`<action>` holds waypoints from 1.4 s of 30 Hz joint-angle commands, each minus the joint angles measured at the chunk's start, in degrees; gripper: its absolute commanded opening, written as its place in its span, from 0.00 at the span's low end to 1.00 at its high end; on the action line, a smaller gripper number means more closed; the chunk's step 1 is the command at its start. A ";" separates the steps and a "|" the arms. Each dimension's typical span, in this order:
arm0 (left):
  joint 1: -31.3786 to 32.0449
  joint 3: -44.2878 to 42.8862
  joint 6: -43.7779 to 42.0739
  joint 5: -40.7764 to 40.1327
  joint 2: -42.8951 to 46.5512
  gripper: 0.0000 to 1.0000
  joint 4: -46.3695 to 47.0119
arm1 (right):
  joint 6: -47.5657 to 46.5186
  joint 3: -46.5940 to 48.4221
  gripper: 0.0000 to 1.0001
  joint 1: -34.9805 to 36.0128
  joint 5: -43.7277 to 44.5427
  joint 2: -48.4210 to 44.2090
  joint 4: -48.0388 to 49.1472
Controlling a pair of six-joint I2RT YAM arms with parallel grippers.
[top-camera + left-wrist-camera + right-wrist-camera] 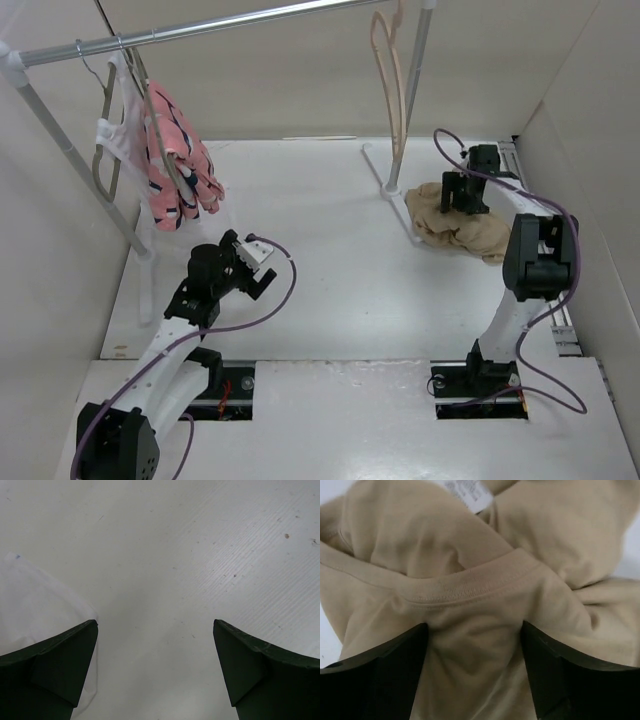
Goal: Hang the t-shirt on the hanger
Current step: Move the tshirt to the center of the board
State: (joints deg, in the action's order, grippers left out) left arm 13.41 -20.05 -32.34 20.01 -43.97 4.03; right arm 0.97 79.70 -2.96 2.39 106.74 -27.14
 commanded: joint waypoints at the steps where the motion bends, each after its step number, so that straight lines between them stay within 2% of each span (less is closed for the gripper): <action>1: -0.05 -0.42 0.17 3.81 1.34 0.99 -1.22 | -1.85 -1.72 0.77 -0.03 -7.65 -2.14 -0.22; 2: -0.05 -0.42 0.17 3.81 1.34 0.99 -1.22 | -1.85 -5.14 0.55 -0.03 -8.71 -4.24 0.67; 5: -0.05 -0.42 0.17 3.81 1.34 0.99 -0.60 | -2.63 -9.55 0.24 -0.55 -14.76 -7.32 3.04; 6: -0.05 -0.42 0.17 3.81 1.34 0.99 -0.60 | -3.16 -12.52 0.00 -0.55 -17.22 -10.03 3.58; 7: -0.05 -0.42 0.17 3.81 1.34 0.99 -0.08 | -4.04 -14.12 0.00 -0.55 -19.42 -11.89 4.10; 8: -0.05 -0.42 0.17 3.81 1.34 0.99 -0.08 | -4.66 -15.79 0.00 -0.55 -25.36 -14.08 4.89; 10: -0.05 -0.42 0.17 3.81 1.34 0.99 -0.08 | -6.24 -20.45 0.00 0.58 -31.37 -22.86 8.49; 11: -0.05 -0.42 0.17 3.81 1.34 0.99 -0.08 | -7.12 -21.42 0.00 1.55 -37.14 -26.11 9.37; 12: -0.05 -0.42 0.17 3.81 1.34 0.99 0.53 | -9.56 -22.13 0.00 4.08 -43.11 -32.15 9.90; 13: -0.05 -0.42 0.17 3.81 1.34 0.99 0.54 | -11.24 -22.13 0.00 5.67 -43.17 -34.73 9.91; 15: -0.05 -0.42 0.69 3.81 1.34 0.99 1.15 | -15.10 -22.13 0.00 9.18 -51.56 -39.22 6.68; 17: -0.05 0.10 1.48 3.81 0.82 0.99 2.55 | -17.32 -22.13 0.00 14.63 -54.76 -44.32 5.95; 21: -0.05 0.63 3.42 3.81 0.81 0.99 5.01 | -17.32 -22.13 0.00 21.58 -59.06 -46.88 5.43; 24: -0.05 0.63 5.17 3.81 0.81 0.99 6.68 | -18.20 -21.52 0.00 26.59 -58.04 -43.99 3.76; 25: -0.05 0.63 5.18 3.11 0.81 0.99 6.69 | -19.16 -21.00 0.05 27.65 -53.85 -43.20 2.89; 27: -0.05 0.63 6.06 2.50 0.81 0.99 7.48 | -19.17 -20.99 0.22 28.98 -48.12 -40.65 0.16; 28: -0.05 0.63 6.58 2.49 0.81 0.99 7.48 | -19.17 -20.99 0.34 28.98 -43.66 -39.86 -0.46; 30: -0.05 -0.07 6.59 2.49 0.29 0.99 7.48 | -19.17 -21.86 0.51 28.98 -39.59 -38.63 -2.30; 31: -0.05 -0.68 4.76 3.53 0.28 0.99 5.74 | -19.17 -22.74 0.54 28.98 -37.92 -37.93 -2.92; 32: -0.05 -0.69 3.35 4.68 0.28 0.99 4.77 | -19.17 -22.75 0.55 28.98 -33.72 -37.92 -3.45; 36: -0.05 -2.88 -6.49 12.76 -0.41 0.98 -1.65 | -17.68 -25.47 0.57 28.98 -27.98 -38.44 -3.37; 39: -0.05 -4.46 -8.88 16.36 -2.52 0.92 -5.26 | -16.27 -24.95 0.57 31.69 -24.38 -38.45 -1.52; 42: -0.05 -5.26 -10.64 18.13 -4.28 0.91 -6.57 | -14.07 -23.63 0.57 37.66 -22.27 -36.52 2.25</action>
State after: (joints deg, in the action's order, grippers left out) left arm 13.41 -22.22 -38.76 32.60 -47.31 0.25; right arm -15.31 54.26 30.17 -24.18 69.84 -29.54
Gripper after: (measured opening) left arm 0.915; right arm 0.567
